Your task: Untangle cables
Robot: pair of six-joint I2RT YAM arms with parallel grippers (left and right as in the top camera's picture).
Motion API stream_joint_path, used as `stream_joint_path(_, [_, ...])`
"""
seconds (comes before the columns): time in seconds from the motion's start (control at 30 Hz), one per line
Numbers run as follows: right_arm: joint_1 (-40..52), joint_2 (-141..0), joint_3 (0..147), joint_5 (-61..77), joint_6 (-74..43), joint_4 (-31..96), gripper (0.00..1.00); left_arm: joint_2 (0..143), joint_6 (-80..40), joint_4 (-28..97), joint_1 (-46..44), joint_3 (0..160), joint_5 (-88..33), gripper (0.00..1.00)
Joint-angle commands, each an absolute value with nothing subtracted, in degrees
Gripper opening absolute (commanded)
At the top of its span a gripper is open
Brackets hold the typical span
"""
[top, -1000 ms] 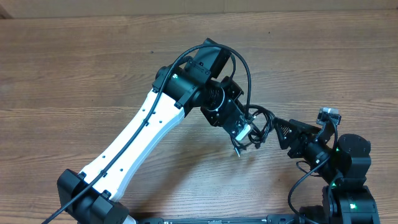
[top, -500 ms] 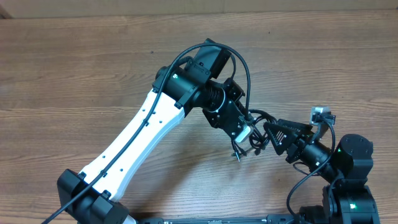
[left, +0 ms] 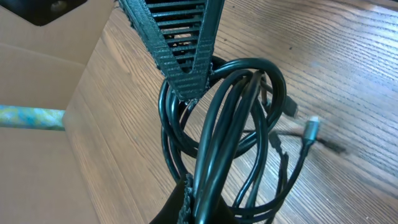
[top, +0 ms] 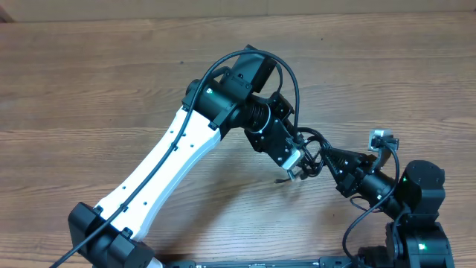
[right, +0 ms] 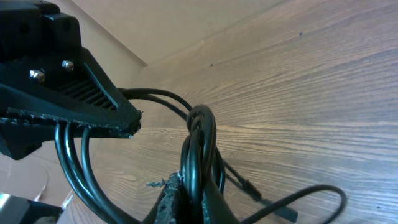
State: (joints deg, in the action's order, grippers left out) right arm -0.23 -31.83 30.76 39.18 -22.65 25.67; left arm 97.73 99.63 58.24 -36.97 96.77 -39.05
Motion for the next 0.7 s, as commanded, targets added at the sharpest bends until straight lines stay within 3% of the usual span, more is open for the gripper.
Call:
stream_joint_path(0.0, [0.1,-31.7,32.2,39.5,-22.5,25.4,0.04,96.0,98.8,58.1,-36.8,98.5,-42.0,0.04])
stream_joint_path(0.27, [0.1,-31.7,32.2,35.7,-22.9,25.4,0.04,96.0,92.3,58.7,-36.7,98.5,-41.8,0.04])
stream_joint_path(0.67, [0.0,-31.7,32.2,24.8,-33.2,22.5,0.04,96.0,84.6,64.9,-36.8,98.5,-42.0,0.04])
